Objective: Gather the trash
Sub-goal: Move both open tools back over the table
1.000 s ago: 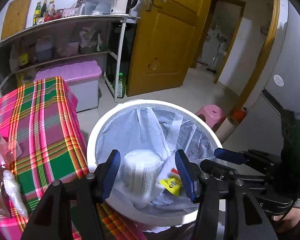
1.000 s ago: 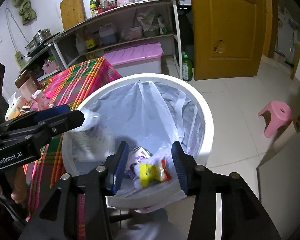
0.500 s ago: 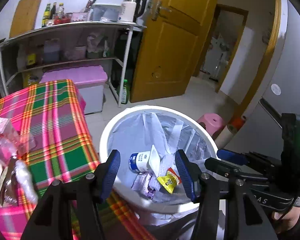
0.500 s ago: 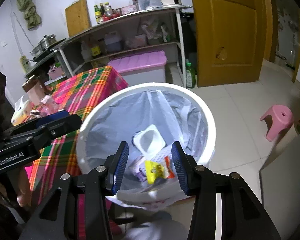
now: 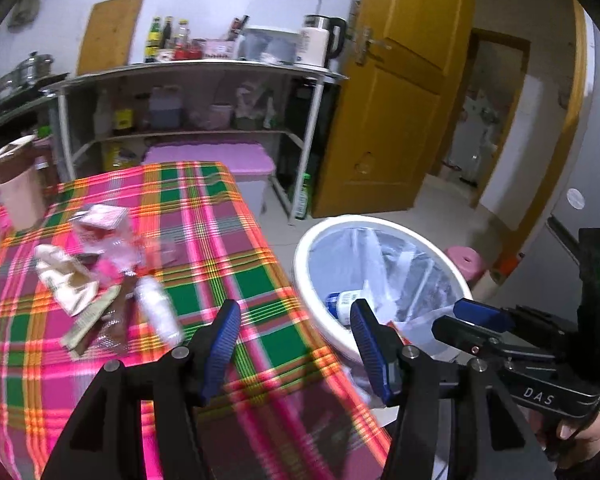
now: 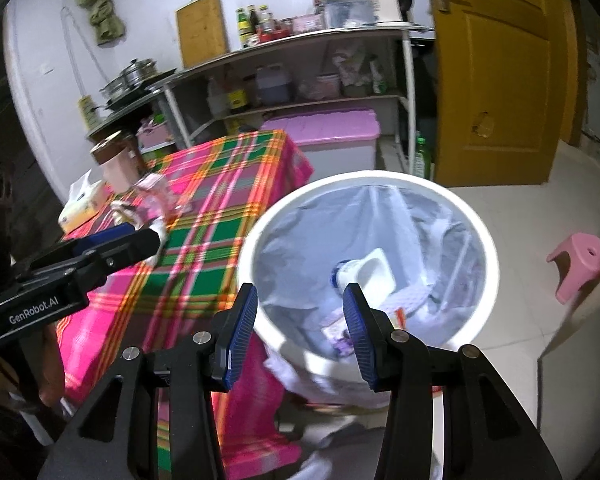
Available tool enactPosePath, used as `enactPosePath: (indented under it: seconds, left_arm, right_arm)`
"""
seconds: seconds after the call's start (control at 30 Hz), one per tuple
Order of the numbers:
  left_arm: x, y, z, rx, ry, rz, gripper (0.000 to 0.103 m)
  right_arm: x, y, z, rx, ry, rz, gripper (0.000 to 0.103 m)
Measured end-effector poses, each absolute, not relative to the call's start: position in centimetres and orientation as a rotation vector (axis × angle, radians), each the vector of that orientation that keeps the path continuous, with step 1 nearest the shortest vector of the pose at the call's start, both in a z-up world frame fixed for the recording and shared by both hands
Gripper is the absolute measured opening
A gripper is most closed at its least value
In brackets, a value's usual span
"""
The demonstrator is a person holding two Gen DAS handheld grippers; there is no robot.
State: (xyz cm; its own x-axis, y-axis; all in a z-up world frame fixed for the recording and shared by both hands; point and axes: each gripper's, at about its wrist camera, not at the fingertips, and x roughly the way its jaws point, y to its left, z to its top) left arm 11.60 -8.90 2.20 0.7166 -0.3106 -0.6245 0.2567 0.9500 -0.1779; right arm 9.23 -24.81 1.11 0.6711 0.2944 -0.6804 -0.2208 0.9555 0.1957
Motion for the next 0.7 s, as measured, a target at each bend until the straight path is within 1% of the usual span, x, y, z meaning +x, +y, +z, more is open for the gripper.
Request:
enactPosePath:
  seconds: [0.43, 0.7]
  left_arm:
    - [8.5, -3.5, 2.9, -0.096, 0.671, -0.184, 0.057]
    - [7.7, 0.6, 2.0, -0.133, 0.675, -0.115, 0.057]
  right_arm:
    - [8.8, -20.1, 1.6, 0.062, 0.792, 0.404, 0.046]
    - [9.5, -16.9, 1.3, 0.017, 0.823, 0.454, 0.046]
